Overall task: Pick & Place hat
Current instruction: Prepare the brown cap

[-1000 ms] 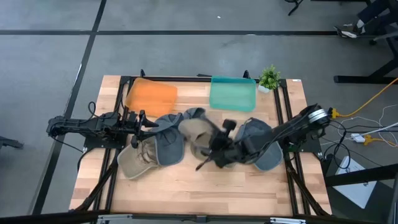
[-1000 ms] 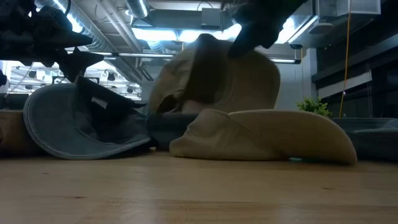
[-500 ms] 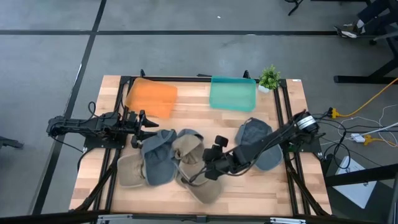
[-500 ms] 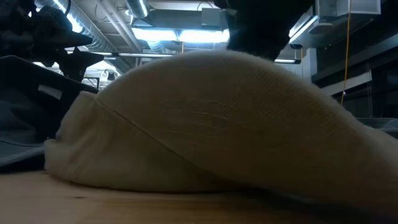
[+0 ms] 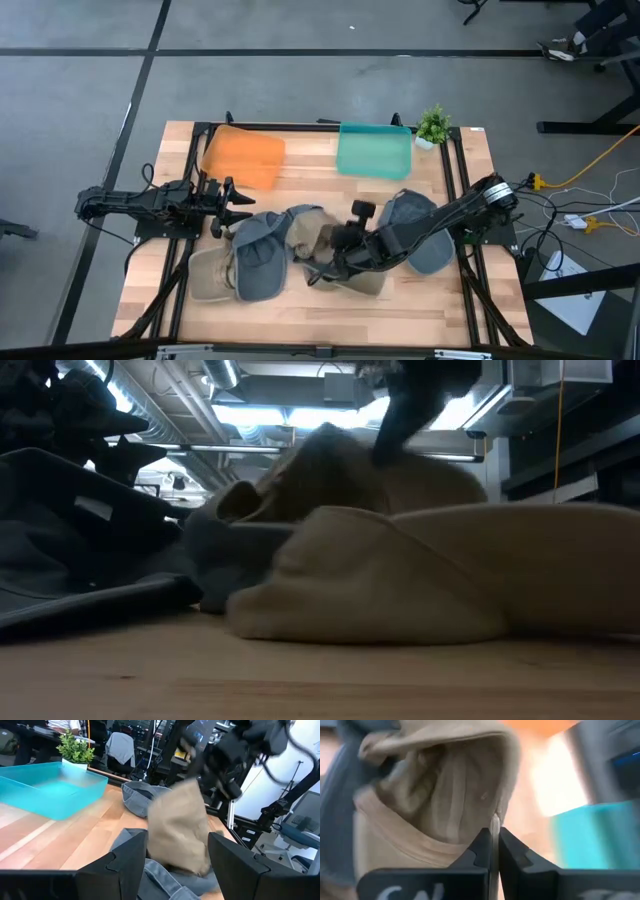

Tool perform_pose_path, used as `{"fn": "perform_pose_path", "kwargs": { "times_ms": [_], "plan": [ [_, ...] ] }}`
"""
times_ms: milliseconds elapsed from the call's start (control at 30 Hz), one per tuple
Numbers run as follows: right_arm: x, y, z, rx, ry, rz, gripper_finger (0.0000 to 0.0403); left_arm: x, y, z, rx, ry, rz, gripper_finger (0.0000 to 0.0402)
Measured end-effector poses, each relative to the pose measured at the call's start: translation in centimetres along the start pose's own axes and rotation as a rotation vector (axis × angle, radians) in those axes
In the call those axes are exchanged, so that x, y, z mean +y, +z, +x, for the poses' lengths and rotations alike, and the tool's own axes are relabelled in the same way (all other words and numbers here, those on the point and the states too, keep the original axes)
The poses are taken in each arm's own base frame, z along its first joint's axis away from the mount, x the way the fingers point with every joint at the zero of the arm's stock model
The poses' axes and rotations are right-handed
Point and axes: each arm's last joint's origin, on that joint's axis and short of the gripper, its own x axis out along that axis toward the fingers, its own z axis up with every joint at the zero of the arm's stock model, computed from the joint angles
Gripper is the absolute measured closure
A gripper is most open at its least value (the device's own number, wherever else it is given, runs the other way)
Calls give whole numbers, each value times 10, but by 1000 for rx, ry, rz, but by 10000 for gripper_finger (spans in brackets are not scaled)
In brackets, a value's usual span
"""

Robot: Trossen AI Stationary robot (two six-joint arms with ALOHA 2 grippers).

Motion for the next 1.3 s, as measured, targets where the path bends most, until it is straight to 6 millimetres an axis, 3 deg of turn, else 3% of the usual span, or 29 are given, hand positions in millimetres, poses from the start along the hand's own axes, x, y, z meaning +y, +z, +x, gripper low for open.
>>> {"fn": "perform_pose_path", "kwargs": {
  "times_ms": [267,433,667,800,967,1133,1300],
  "plan": [
    [-50,26,-47,-76,-444,-271,387,0,0,0,-4,-1,0,194],
    [-51,23,-45,-96,-574,-288,387,0,1,0,-7,-2,0,194],
    [-8,-10,2,-32,-475,-227,387,0,1,0,-8,-2,0,194],
    [21,-23,23,-53,-379,-177,364,0,1,0,-8,-3,0,194],
    [40,-26,26,-53,-207,-55,333,0,1,0,-7,-3,0,194],
    [46,-28,26,27,-32,181,311,0,1,0,-7,-2,0,194],
    [53,-27,26,128,171,305,266,0,1,0,-7,-3,0,194]
  ]
}}
